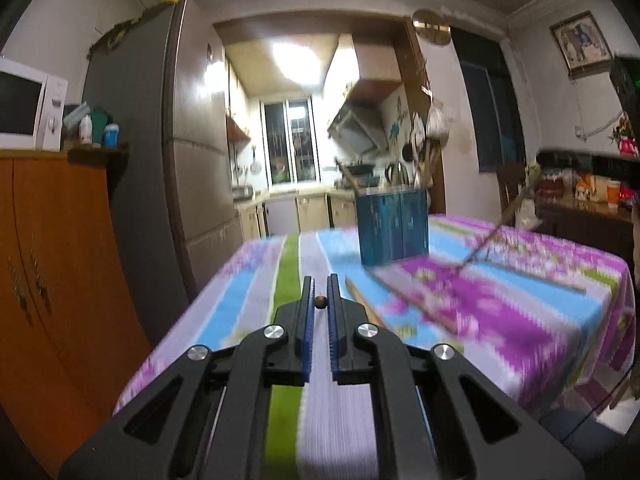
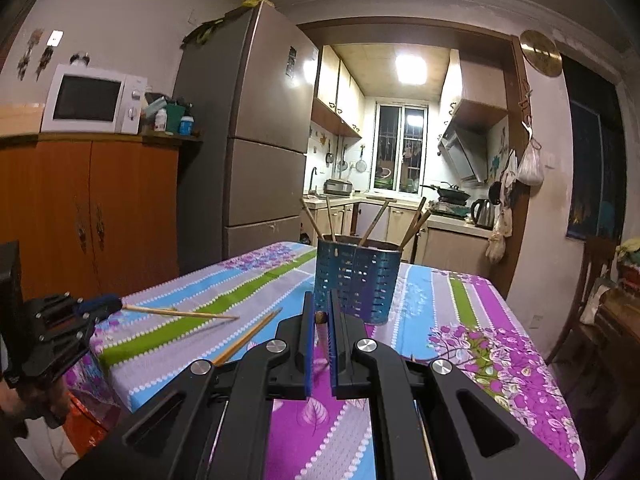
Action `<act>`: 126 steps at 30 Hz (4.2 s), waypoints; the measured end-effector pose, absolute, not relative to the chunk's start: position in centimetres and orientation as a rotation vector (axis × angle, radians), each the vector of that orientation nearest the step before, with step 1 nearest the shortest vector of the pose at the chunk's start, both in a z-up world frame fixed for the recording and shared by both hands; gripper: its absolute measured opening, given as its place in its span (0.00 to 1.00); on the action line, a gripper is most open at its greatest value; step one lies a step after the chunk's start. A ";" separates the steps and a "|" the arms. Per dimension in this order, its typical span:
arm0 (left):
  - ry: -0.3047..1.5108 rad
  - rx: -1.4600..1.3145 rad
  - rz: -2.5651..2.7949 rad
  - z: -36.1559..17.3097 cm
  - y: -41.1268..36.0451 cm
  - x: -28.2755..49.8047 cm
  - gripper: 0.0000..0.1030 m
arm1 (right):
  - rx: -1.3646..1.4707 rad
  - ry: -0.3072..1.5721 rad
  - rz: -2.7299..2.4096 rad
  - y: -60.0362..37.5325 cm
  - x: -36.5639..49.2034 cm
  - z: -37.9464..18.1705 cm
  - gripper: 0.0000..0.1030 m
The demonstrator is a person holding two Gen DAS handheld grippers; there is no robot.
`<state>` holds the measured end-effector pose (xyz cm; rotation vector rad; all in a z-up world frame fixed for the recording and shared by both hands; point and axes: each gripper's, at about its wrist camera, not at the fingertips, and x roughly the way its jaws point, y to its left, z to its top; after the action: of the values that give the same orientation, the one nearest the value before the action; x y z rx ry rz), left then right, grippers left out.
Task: Organize utensils
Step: 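Lower the left tool's chopstick into the holder while the right tool inserts its own, then open both tools to release the chopsticks and pull back from the holder, then move both tools down toward the last chopsticks on the tablecloth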
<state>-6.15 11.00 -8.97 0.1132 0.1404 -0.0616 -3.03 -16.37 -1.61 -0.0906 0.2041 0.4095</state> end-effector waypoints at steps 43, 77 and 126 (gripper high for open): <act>-0.009 0.085 -0.265 13.7 3.7 10.3 0.05 | -0.056 0.137 0.473 -18.8 12.8 16.8 0.07; 0.104 -0.009 -0.234 10.2 3.1 22.2 0.05 | 0.002 0.206 0.405 -17.9 25.8 12.9 0.07; 0.507 0.114 -0.197 -15.6 7.7 -1.1 0.36 | -0.014 0.394 0.328 -22.0 -3.7 -10.4 0.49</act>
<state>-1.14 7.73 -15.57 0.1143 0.5072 -0.1971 -3.73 -22.03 -10.44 -0.0137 0.3942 0.3280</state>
